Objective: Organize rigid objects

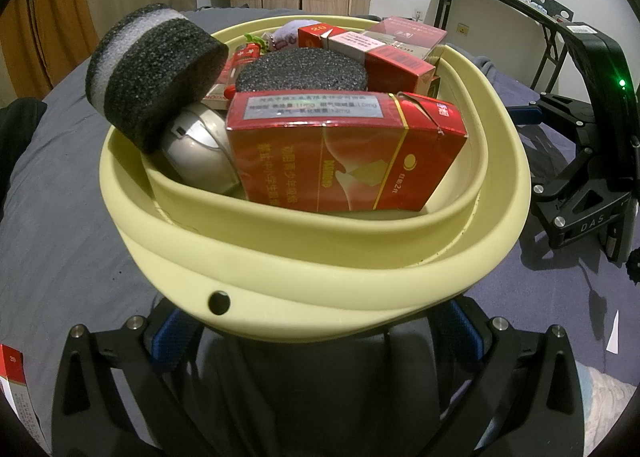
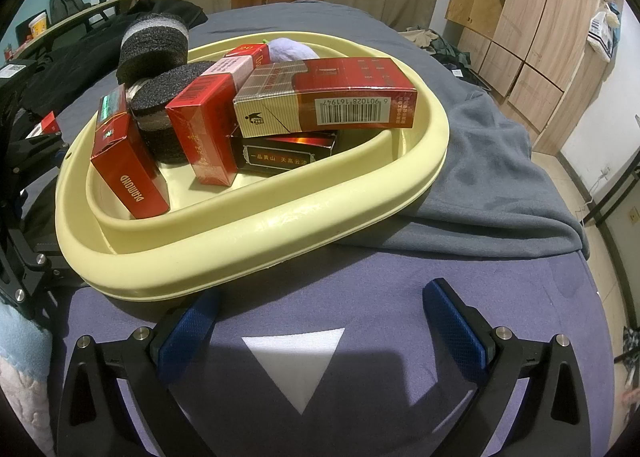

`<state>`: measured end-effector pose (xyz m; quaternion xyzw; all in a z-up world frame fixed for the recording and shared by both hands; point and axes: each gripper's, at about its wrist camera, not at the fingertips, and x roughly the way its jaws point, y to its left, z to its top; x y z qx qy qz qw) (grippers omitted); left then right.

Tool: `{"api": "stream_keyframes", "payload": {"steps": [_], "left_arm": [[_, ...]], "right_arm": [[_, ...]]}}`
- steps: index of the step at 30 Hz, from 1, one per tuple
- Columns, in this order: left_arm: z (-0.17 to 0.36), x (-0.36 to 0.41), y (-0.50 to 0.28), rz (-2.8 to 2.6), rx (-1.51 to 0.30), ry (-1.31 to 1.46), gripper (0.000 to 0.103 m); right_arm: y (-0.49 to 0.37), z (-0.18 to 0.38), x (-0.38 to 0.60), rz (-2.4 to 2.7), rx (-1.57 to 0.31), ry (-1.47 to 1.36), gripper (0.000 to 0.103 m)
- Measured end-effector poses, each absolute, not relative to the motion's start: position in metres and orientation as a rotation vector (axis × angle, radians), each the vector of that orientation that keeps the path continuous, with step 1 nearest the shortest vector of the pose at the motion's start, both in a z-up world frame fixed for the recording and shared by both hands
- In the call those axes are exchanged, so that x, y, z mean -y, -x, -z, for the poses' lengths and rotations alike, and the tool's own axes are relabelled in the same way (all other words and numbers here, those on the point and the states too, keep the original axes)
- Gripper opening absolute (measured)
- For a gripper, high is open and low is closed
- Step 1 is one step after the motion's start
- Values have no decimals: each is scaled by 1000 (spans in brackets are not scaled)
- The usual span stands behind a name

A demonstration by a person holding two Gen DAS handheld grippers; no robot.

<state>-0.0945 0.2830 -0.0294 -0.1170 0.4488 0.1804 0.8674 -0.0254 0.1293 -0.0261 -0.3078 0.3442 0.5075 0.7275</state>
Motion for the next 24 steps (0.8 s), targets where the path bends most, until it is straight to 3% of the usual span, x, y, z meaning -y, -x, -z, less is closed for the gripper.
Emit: {"api": "stream_keyframes", "payload": {"steps": [24], "left_arm": [[30, -283, 89, -378, -939, 245, 103]], "right_arm": [[25, 26, -129, -1118, -758, 679, 103]]}}
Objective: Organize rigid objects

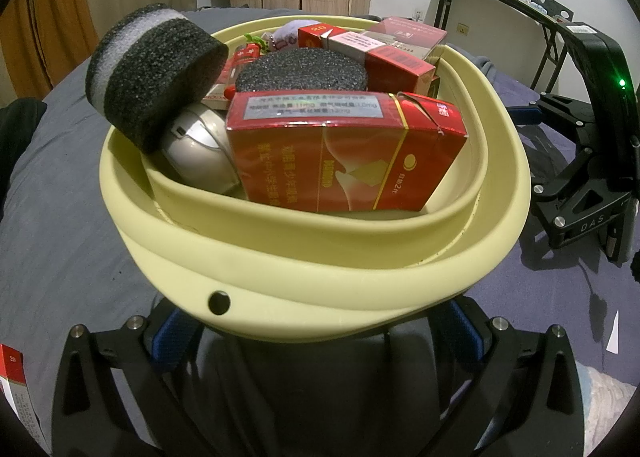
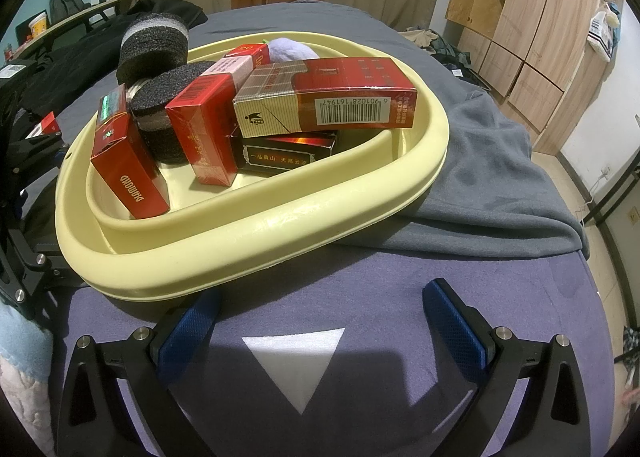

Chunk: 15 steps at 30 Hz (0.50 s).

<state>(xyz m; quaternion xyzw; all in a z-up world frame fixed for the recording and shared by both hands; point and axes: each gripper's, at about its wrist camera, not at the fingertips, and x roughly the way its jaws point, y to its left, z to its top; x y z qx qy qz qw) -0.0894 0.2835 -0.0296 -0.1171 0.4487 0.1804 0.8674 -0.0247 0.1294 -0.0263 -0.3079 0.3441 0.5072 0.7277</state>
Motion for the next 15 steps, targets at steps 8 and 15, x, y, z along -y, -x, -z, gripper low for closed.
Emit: {"api": "stream_keyframes", "payload": {"steps": [8, 15], "left_arm": [[30, -283, 94, -377, -939, 246, 103], [30, -283, 95, -378, -939, 245, 103]], "right_arm": [[25, 27, -130, -1118, -758, 679, 103], [23, 26, -129, -1117, -757, 680, 103]]}}
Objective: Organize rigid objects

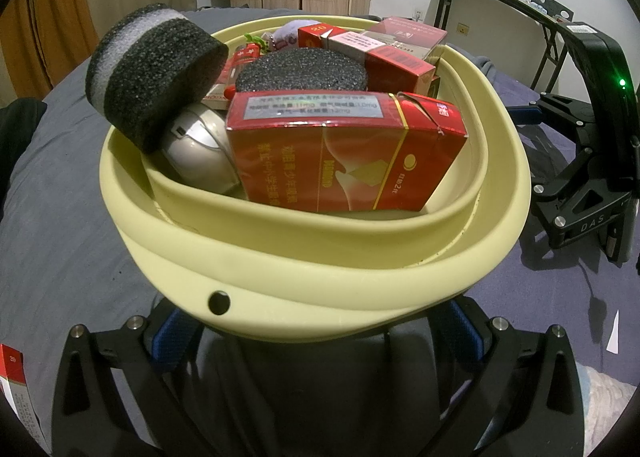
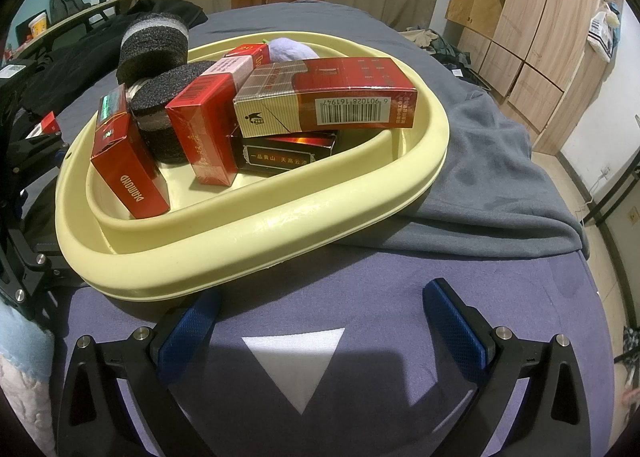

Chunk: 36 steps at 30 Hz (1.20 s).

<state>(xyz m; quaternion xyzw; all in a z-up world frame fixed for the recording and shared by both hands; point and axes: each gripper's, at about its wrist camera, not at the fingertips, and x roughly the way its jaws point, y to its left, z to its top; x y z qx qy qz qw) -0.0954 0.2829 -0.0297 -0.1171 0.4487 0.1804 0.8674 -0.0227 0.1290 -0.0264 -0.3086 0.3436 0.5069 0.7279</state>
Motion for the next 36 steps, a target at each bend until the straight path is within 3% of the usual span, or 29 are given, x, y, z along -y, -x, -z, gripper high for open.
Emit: {"api": "stream_keyframes", "payload": {"steps": [36], "left_arm": [[32, -282, 102, -378, -939, 245, 103]], "right_arm": [[16, 29, -132, -1117, -758, 680, 103]]}}
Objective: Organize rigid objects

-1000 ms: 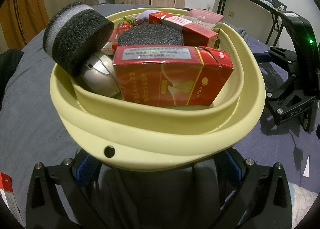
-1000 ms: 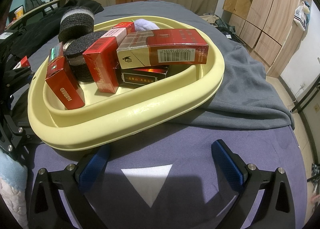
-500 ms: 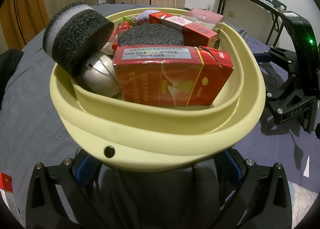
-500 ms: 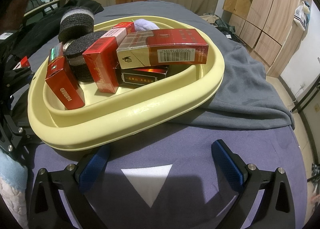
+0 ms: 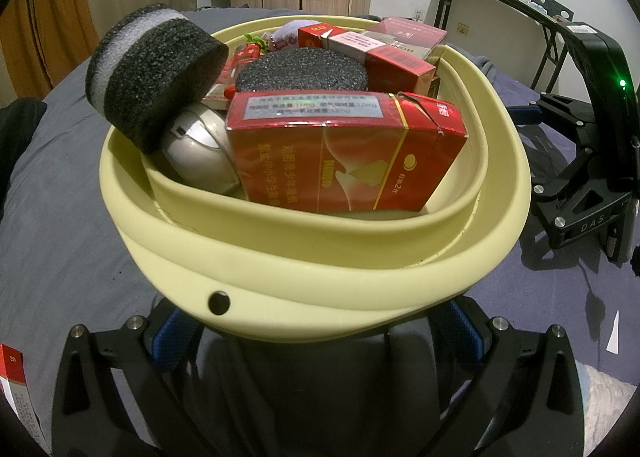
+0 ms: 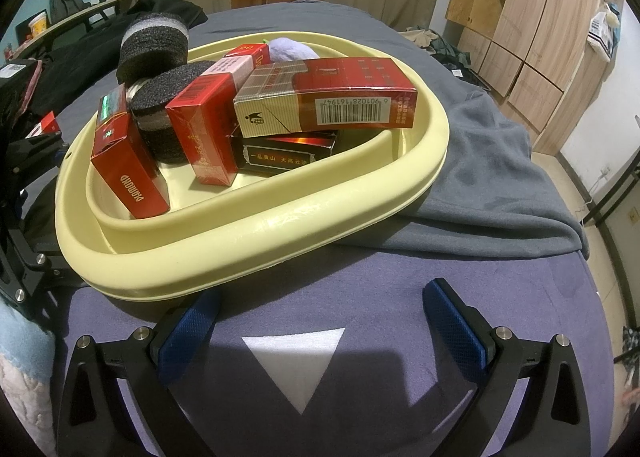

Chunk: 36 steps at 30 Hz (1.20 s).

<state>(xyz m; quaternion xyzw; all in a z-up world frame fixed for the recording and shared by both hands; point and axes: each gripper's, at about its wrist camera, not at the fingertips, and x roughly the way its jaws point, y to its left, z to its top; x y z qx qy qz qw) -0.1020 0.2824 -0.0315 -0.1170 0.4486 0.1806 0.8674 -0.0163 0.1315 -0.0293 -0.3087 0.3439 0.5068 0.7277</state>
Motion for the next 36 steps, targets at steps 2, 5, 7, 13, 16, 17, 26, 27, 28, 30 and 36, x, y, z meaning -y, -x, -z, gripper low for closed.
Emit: {"api": "stream_keyframes", "payload": {"steps": [2, 5, 7, 13, 16, 17, 26, 27, 28, 30, 36], "left_arm": [[32, -282, 102, -378, -939, 245, 103], [32, -283, 101, -378, -939, 244, 103], [32, -283, 101, -378, -939, 244, 103], [32, -283, 100, -378, -939, 245, 103], [32, -283, 100, -378, -939, 245, 103], [32, -283, 102, -378, -939, 244, 103], [32, -283, 101, -378, -939, 245, 103], [32, -283, 101, -378, -939, 245, 103], [32, -283, 99, -379, -939, 245, 103], [32, -282, 102, -378, -938, 245, 103], [32, -284, 101, -378, -938, 245, 103]], "right_arm": [[17, 29, -132, -1116, -756, 682, 103], [18, 30, -133, -1117, -758, 680, 103], [18, 30, -133, -1116, -757, 681, 103], [17, 31, -134, -1115, -755, 684, 103], [17, 32, -134, -1117, -757, 680, 103], [16, 32, -134, -1115, -755, 683, 103], [16, 32, -135, -1118, -759, 678, 103], [16, 32, -135, -1117, -757, 679, 103], [16, 32, -135, -1117, -759, 680, 103], [15, 32, -135, -1118, -760, 678, 103], [18, 32, -135, -1117, -757, 680, 103]]}}
